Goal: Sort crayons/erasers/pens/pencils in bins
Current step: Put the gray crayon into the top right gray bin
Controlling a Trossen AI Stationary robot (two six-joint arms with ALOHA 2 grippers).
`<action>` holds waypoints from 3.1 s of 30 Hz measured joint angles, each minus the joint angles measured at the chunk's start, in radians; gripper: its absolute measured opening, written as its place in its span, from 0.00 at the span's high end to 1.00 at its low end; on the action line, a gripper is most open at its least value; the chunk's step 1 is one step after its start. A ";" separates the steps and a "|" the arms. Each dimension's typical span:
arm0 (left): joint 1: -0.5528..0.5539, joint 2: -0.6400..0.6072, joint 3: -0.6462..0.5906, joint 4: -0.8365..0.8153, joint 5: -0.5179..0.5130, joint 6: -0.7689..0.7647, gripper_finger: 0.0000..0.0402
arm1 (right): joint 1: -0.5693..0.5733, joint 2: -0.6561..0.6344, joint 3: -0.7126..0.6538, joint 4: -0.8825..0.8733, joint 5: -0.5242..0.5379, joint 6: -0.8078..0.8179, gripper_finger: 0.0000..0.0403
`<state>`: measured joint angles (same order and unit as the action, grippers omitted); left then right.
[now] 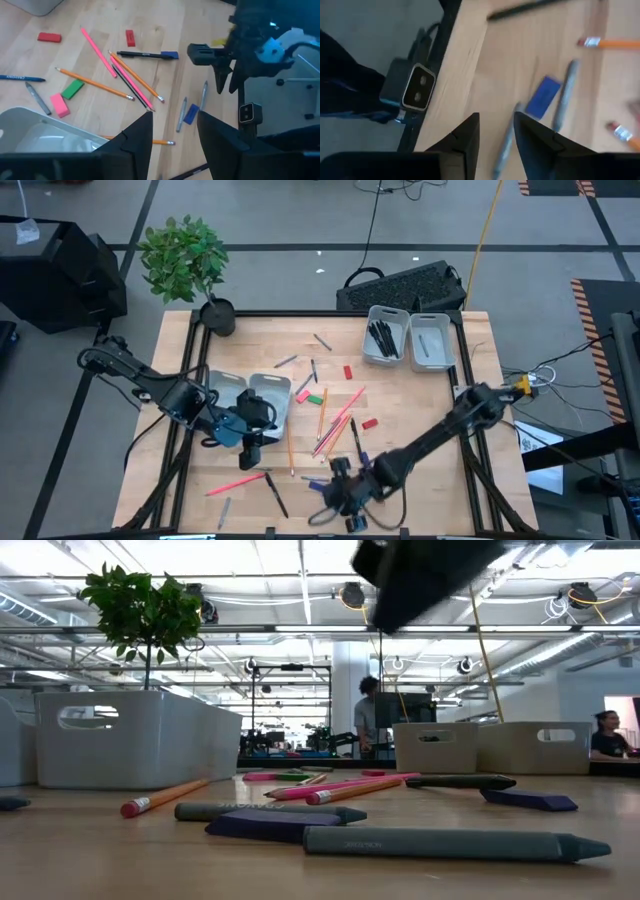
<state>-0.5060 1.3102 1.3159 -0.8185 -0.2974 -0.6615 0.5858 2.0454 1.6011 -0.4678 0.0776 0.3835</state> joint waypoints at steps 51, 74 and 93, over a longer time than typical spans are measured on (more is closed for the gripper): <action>0.001 0.000 -0.001 -0.015 -0.045 0.028 0.61 | 0.045 0.084 -0.171 -0.079 -0.035 0.237 0.96; 0.002 0.000 -0.001 0.001 -0.045 0.054 0.61 | 0.040 0.029 -0.221 -0.307 -0.065 0.350 0.91; 0.007 0.000 -0.001 0.005 -0.071 0.092 0.61 | 0.039 0.021 -0.245 -0.293 -0.057 0.374 0.96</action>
<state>-0.4987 1.3102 1.3148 -0.8135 -0.3684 -0.5696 0.6247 2.0668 1.3563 -0.7607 0.0204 0.7575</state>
